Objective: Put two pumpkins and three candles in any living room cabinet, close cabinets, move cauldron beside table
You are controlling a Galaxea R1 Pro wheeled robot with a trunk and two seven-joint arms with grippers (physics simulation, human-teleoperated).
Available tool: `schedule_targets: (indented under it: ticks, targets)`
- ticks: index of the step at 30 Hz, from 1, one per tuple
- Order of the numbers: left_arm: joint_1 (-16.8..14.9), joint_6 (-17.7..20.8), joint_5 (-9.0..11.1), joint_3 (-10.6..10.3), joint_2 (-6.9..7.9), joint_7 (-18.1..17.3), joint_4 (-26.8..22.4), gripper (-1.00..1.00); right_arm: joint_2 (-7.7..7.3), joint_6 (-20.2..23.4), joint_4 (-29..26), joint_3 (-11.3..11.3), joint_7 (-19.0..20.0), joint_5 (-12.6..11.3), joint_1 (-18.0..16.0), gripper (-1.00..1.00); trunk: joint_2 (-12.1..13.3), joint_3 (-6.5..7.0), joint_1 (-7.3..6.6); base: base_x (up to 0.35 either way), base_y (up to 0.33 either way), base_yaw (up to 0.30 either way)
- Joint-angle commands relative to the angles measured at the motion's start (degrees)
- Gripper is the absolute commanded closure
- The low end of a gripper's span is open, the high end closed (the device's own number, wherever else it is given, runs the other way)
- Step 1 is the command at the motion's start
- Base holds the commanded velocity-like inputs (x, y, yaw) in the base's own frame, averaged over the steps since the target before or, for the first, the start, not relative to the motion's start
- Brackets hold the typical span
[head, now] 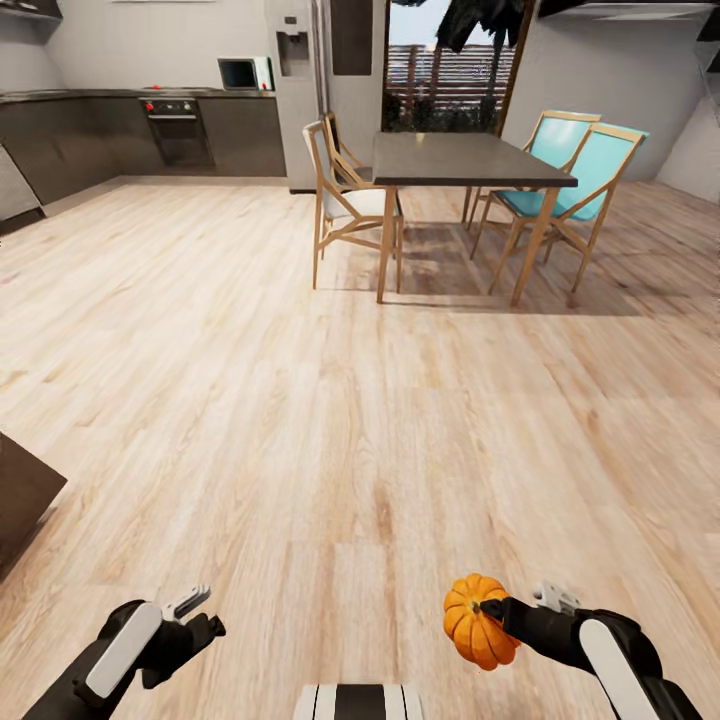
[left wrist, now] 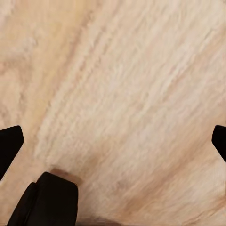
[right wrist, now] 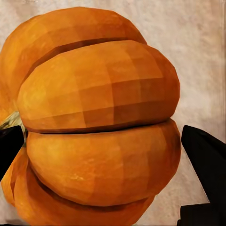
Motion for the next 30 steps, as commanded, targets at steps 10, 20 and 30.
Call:
schedule_targets:
  ticks: [10,20,30]
  targets:
    - [0.0,-7.38,-0.34,-2.84,-0.15,-0.43,3.29,-1.0,0.68,-6.38,2.4,2.31,0.32,7.17,0.02,1.0,0.14,2.22,-0.26,-0.007,0.0,0.0]
    - [0.0,-10.32,-0.29,-3.99,-0.82,-0.66,6.43,-1.0,0.4,-7.82,2.81,2.37,0.41,8.15,0.79,1.0,2.98,4.14,-1.87,0.0,0.0,0.0]
    - [0.0,-12.82,-0.48,-4.18,-1.99,-0.76,10.73,-1.0,0.22,-8.77,3.45,1.86,0.16,7.97,0.98,1.0,6.99,5.94,-4.07,0.0,0.0,0.059]
